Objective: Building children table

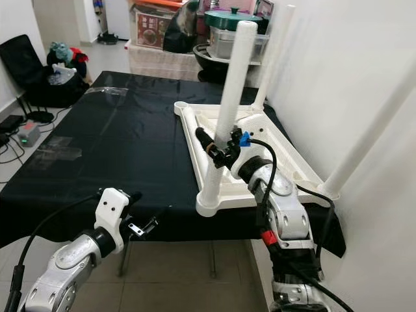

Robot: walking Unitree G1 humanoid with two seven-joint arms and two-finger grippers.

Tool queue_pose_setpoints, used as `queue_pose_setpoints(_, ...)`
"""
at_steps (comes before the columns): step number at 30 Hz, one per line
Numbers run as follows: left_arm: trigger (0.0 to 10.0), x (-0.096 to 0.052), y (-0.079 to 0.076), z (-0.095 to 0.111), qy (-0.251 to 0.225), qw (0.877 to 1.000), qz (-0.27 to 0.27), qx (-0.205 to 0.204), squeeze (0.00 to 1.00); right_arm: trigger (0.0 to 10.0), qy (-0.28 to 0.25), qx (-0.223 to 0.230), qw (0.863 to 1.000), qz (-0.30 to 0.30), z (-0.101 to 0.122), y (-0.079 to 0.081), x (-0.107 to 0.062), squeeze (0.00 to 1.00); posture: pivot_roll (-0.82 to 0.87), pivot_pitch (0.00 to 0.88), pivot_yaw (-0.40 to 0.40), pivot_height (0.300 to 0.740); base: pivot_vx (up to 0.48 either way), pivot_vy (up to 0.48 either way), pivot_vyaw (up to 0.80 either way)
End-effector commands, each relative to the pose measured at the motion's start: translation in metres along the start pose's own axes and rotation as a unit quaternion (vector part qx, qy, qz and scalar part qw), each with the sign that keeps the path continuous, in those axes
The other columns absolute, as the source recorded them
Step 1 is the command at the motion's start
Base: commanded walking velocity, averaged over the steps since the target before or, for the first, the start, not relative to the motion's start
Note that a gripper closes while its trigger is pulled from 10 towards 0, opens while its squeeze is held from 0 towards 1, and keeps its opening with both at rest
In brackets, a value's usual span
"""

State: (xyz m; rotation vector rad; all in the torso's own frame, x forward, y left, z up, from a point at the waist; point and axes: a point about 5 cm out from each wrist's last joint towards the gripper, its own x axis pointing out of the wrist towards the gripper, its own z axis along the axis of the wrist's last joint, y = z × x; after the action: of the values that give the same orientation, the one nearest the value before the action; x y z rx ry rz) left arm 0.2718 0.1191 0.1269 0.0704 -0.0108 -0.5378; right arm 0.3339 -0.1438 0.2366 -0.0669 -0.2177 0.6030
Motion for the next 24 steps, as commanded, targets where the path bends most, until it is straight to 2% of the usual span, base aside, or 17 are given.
queue_pose_setpoints(1, 10.0, 0.001, 0.000, -0.002, 0.004, 1.000, -0.001, 0.003, 0.00, 10.0, 0.005, -0.008, 0.999, 0.035, -0.004, 0.007, 0.007, 0.00, 0.13, 0.000, -0.140, 0.740, 0.000, 0.000, 0.00)
queue_pose_setpoints(4, 10.0, 0.001, 0.000, -0.002, 0.003, 1.000, 0.001, 0.004, 0.00, 10.0, 0.009, -0.010, 0.999, 0.042, -0.006, 0.008, 0.009, 0.00, 0.13, 0.000, -0.142, 0.740, 0.000, 0.000, 0.00)
queue_pose_setpoints(6, 10.0, 0.000, 0.002, -0.001, 0.002, 1.000, 0.003, 0.006, 0.00, 10.0, 0.020, -0.011, 0.996, 0.081, -0.012, 0.010, 0.014, 0.00, 0.13, 0.000, -0.141, 0.740, 0.000, 0.000, 0.00)
queue_pose_setpoints(9, 10.0, 0.002, 0.001, -0.001, 0.002, 1.000, 0.000, 0.007, 0.00, 10.0, 0.025, -0.013, 0.995, 0.096, -0.014, 0.008, 0.019, 0.00, 0.13, 0.000, -0.140, 0.740, 0.000, 0.000, 0.00)
queue_pose_setpoints(13, 10.0, 0.003, 0.000, -0.001, 0.001, 1.000, -0.002, 0.007, 0.00, 10.0, 0.030, -0.012, 0.996, 0.083, -0.014, 0.001, 0.023, 0.00, 0.13, 0.000, -0.143, 0.740, 0.000, 0.000, 0.00)
queue_pose_setpoints(14, 10.0, 0.002, 0.000, -0.001, 0.001, 1.000, -0.001, 0.007, 0.00, 6.0, 0.033, -0.014, 0.997, 0.075, -0.015, -0.002, 0.024, 0.00, 0.14, 0.000, -0.148, 0.740, 0.000, 0.000, 0.00)
queue_pose_setpoints(15, 10.0, 0.002, -0.001, -0.001, 0.001, 1.000, -0.001, 0.007, 0.00, 6.0, 0.035, -0.015, 0.997, 0.069, -0.016, -0.004, 0.025, 0.00, 0.14, 0.000, -0.149, 0.740, 0.000, 0.000, 0.00)
queue_pose_setpoints(16, 10.0, 0.002, -0.001, -0.001, 0.001, 1.000, 0.000, 0.007, 0.00, 0.0, 0.037, -0.015, 0.998, 0.057, -0.017, -0.008, 0.025, 0.00, 0.14, 0.000, -0.151, 0.740, 0.000, 0.000, 0.00)
queue_pose_setpoints(20, 10.0, 0.000, -0.001, -0.001, 0.001, 1.000, 0.003, 0.006, 0.00, 0.0, 0.049, -0.021, 0.998, 0.028, -0.022, -0.016, 0.024, 0.00, 0.14, 0.000, -0.148, 0.740, 0.000, 0.000, 0.00)
queue_pose_setpoints(24, 10.0, 0.000, -0.001, -0.001, 0.001, 1.000, 0.002, 0.005, 0.00, 0.0, 0.049, -0.019, 0.998, 0.023, -0.024, -0.017, 0.023, 0.00, 0.14, 0.000, -0.147, 0.740, 0.000, 0.000, 0.00)
